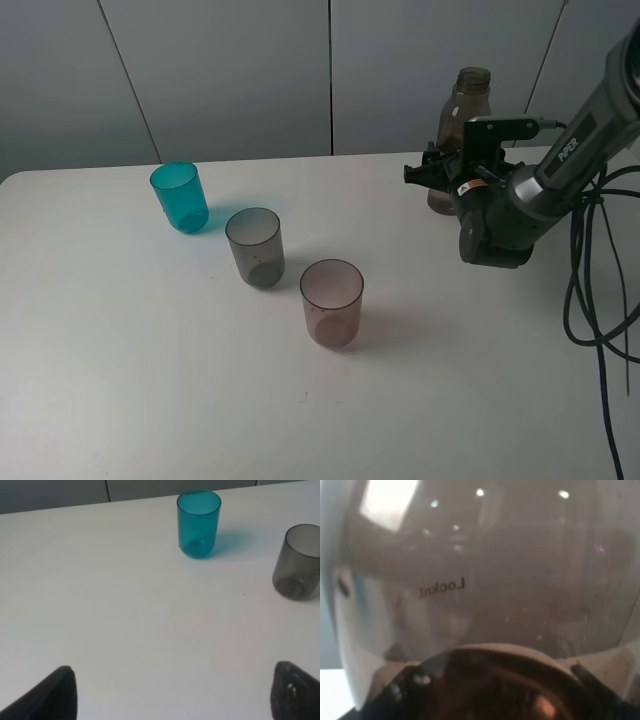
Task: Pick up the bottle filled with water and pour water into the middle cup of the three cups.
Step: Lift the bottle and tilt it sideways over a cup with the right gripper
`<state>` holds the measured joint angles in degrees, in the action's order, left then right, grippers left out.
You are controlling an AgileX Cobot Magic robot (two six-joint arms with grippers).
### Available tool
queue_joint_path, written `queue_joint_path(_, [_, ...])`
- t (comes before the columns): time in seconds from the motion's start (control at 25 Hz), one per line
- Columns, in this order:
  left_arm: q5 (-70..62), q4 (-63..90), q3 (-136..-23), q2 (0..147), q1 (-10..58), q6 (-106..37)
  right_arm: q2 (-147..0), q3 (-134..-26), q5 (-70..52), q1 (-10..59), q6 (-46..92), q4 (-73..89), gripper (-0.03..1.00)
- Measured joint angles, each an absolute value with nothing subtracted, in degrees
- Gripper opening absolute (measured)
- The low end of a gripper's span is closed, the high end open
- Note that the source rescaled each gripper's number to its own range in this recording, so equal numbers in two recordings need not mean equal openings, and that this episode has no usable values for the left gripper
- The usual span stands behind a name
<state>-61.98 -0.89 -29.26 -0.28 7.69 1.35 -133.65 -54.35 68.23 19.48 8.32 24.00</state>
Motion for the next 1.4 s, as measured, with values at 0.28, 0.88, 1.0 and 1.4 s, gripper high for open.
queue_joint_path(0.28, [-62.0,-0.9,-29.3,-0.3,7.7,1.4,-131.5,-54.3,65.9,19.4,8.0,22.0,0.01])
queue_joint_path(0.88, [-62.0,-0.9,-29.3,-0.3,7.7,1.4,-121.9,-55.2,57.6,19.0,5.6,3.8,0.01])
queue_joint_path(1.0, [-62.0,-0.9,-29.3,-0.3,7.7,1.4,-121.1,-58.2,54.1,18.2,2.1,-2.4,0.01])
queue_joint_path(1.4, [-62.0,-0.9,-29.3,-0.3,7.7,1.4,-121.1,-67.4,43.6,17.7,-2.6,-23.8,0.01])
